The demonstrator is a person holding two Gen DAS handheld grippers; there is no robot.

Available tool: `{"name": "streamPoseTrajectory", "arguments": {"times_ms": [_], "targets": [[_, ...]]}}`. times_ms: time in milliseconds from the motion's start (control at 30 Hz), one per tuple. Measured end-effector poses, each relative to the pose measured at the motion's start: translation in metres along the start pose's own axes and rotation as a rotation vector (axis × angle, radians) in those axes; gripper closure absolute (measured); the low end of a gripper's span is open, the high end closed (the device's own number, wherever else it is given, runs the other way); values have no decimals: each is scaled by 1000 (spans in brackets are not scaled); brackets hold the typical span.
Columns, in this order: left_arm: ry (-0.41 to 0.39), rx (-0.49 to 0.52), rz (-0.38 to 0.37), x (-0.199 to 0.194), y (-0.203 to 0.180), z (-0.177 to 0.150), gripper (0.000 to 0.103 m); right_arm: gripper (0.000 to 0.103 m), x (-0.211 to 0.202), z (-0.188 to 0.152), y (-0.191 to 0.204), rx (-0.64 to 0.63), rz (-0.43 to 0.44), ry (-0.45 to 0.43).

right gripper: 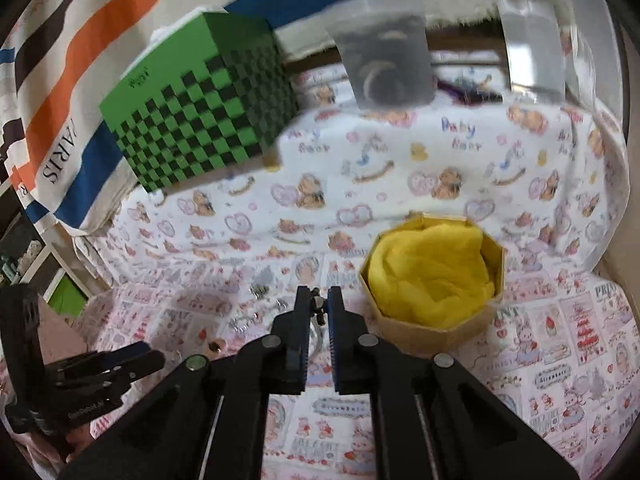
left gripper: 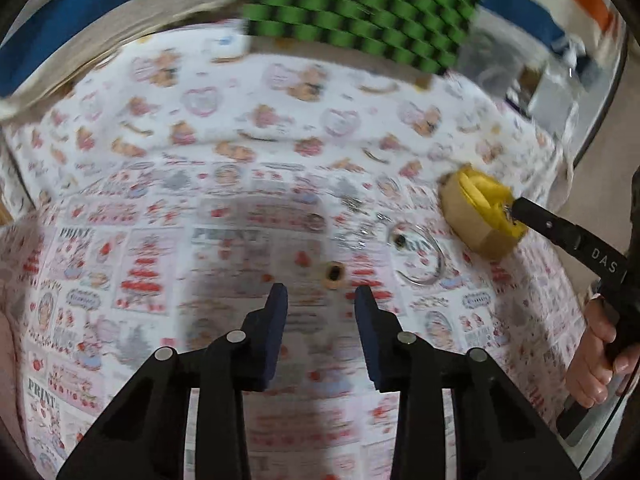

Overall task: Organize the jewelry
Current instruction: 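Lower the left tool onto the small gold ring and close it, then carry the gold ring over the yellow-lined box and open the left tool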

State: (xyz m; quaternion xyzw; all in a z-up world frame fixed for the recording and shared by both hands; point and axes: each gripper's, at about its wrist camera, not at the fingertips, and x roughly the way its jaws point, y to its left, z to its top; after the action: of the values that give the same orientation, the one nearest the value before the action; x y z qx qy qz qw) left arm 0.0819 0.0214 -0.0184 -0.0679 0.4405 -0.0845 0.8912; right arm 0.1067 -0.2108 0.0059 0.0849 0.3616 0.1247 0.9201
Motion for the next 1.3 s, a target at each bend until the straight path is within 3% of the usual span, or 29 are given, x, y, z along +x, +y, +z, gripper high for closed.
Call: {"name": "streamPoseTrajectory", "arguments": {"times_ms": [133, 267, 500, 667, 833, 967, 1067, 1233, 1300], "targets": [[78, -8, 23, 22, -20, 10, 80, 95, 15, -6, -6, 9, -50, 13], [67, 28, 109, 35, -34, 14, 80, 95, 15, -5, -17, 28, -75, 9], [68, -4, 168, 52, -26, 22, 85, 95, 10, 0, -27, 49, -82, -11], [64, -52, 146, 63, -15, 20, 93, 95, 9, 3, -34, 63, -97, -22], [54, -58, 139, 59, -12, 20, 94, 95, 9, 6, -44, 87, -127, -29], [-44, -53, 108, 32, -18, 24, 94, 95, 7, 10, -58, 134, -135, -37], [-114, -24, 47, 14, -26, 30, 94, 95, 2, 15, -74, 193, -86, -41], [-205, 62, 10, -4, -55, 44, 94, 95, -6, 21, -106, 294, -12, -69], [-214, 58, -47, -7, -70, 54, 94, 95, -6, 21, -118, 345, 82, -59]]}}
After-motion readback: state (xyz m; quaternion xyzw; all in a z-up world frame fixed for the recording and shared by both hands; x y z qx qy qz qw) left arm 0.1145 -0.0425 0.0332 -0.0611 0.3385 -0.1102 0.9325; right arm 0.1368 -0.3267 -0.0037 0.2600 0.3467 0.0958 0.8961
